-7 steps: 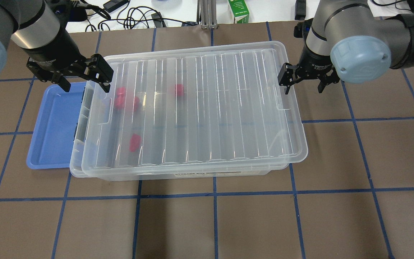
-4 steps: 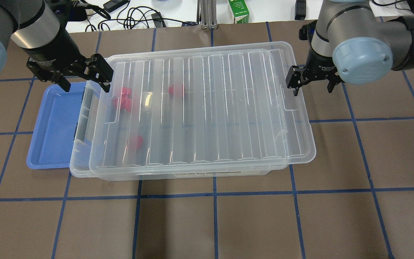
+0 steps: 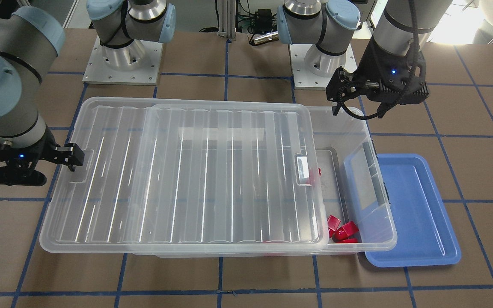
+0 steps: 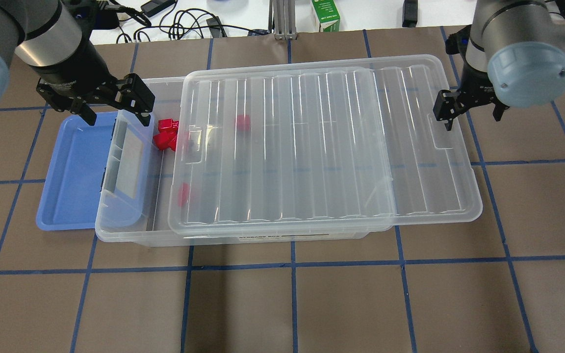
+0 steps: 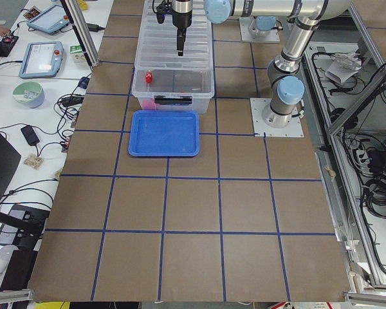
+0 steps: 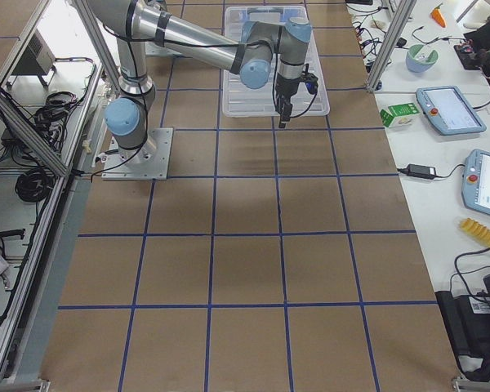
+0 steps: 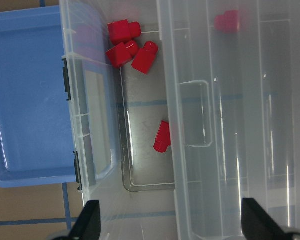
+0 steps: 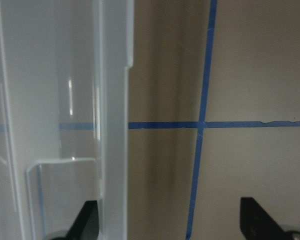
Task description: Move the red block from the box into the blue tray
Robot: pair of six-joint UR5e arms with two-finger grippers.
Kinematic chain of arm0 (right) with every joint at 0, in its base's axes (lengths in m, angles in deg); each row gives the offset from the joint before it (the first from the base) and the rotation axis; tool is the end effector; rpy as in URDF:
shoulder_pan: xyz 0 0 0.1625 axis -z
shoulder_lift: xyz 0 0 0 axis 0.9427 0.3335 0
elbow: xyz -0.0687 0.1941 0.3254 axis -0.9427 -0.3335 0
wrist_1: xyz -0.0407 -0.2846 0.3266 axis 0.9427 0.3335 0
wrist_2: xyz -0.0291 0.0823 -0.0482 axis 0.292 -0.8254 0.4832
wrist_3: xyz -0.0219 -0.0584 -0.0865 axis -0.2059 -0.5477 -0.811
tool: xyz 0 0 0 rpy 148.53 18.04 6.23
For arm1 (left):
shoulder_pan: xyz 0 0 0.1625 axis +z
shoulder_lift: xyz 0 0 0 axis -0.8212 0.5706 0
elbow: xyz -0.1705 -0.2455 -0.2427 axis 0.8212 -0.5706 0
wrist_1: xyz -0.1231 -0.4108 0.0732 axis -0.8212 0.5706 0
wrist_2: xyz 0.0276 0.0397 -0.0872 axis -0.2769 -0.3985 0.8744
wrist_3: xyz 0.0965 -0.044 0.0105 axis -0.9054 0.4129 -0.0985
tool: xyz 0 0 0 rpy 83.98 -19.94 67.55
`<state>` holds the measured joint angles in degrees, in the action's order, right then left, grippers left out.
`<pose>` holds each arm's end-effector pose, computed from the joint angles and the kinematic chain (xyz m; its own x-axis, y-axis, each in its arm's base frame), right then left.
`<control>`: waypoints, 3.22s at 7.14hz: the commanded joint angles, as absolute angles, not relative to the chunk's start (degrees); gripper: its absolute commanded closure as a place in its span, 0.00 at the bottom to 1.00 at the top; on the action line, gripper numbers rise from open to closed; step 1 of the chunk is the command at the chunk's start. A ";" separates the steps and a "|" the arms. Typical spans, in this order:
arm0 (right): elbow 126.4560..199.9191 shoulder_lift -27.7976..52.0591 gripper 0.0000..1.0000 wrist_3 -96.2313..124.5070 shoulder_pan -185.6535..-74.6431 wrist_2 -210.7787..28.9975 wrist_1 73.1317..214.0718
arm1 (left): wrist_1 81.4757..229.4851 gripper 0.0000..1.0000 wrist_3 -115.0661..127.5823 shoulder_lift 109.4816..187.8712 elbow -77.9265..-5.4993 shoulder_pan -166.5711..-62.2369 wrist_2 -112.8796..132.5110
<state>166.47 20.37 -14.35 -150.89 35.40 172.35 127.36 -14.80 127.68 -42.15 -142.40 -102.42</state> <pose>0.0122 -0.5783 0.3019 -0.9751 -0.0556 0.2146 -0.0363 0.9950 0.0928 -0.1071 -0.5137 0.4440 -0.9980 0.0609 -0.0156 0.0613 0.9976 -0.0305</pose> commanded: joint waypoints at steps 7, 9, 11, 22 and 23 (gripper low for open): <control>166.00 20.89 0.00 -18.72 -144.87 34.97 171.54 | 127.36 0.00 -14.63 127.68 -42.15 -142.40 -102.24; 162.94 22.90 0.00 -18.36 -145.66 27.81 170.22 | 127.44 0.00 -14.62 128.20 -43.54 -142.40 -101.81; 156.27 26.50 0.00 -17.40 -148.28 27.14 161.12 | 119.24 0.00 -16.81 131.53 -49.06 -142.22 -101.81; 159.40 32.50 0.00 2.65 -159.11 19.85 160.72 | 98.70 0.00 -11.81 141.38 -66.58 -143.89 -101.71; 159.40 32.59 0.00 2.65 -159.11 19.67 160.46 | 98.53 0.00 -11.73 141.56 -66.58 -143.89 -101.80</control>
<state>159.37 32.49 2.68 -159.08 19.87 160.69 99.01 -11.81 141.13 -66.41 -143.90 -101.62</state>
